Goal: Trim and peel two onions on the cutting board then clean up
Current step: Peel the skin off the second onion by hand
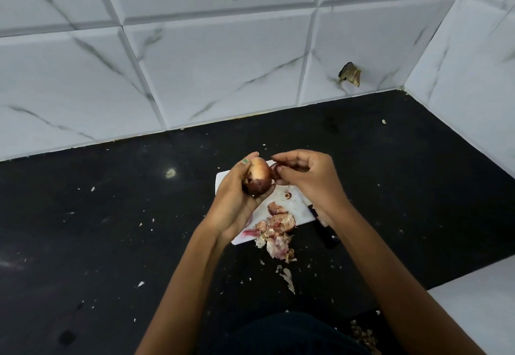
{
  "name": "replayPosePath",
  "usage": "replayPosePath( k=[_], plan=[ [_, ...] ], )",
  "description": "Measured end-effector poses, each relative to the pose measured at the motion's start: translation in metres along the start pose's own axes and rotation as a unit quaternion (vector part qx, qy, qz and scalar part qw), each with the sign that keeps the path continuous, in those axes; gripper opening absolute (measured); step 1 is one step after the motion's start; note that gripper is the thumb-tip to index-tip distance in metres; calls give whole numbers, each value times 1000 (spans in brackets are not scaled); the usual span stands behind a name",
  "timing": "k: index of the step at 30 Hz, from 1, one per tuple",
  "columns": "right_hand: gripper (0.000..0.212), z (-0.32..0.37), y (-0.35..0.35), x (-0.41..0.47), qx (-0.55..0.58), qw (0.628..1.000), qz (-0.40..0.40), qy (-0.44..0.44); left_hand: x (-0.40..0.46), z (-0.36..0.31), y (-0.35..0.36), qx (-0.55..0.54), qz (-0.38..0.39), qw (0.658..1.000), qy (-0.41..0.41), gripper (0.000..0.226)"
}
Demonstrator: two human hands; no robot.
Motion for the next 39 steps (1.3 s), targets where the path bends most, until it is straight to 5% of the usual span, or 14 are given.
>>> replayPosePath(
  k=[6,14,19,23,39],
  plan=[
    [18,-25,-15,9,-129,991,-39,0,-2,8,0,-150,34,982,-108,28],
    [15,-79,3,-3,-406,906,120,18,-5,5,2,-203,66,971,-108,35],
    [17,-28,-2,4,-258,963,0,-78,1,8,-3,-115,-4,992,-61,27],
    [16,-3,3,0,-129,990,3,-59,4,5,-4,-48,-13,999,-15,35],
    [17,8,2,-2,-131,990,2,-53,2,1,-4,-17,-19,1000,15,69]
  ],
)
Point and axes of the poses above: each hand's wrist, its own x-axis towards the middle knuckle, its own y-axis out of the palm, z = x × y, the point moved 9 cm from there along x, towards the middle knuckle, and after that the axes turned 10 degrees about -z, right-handed, at the moved point
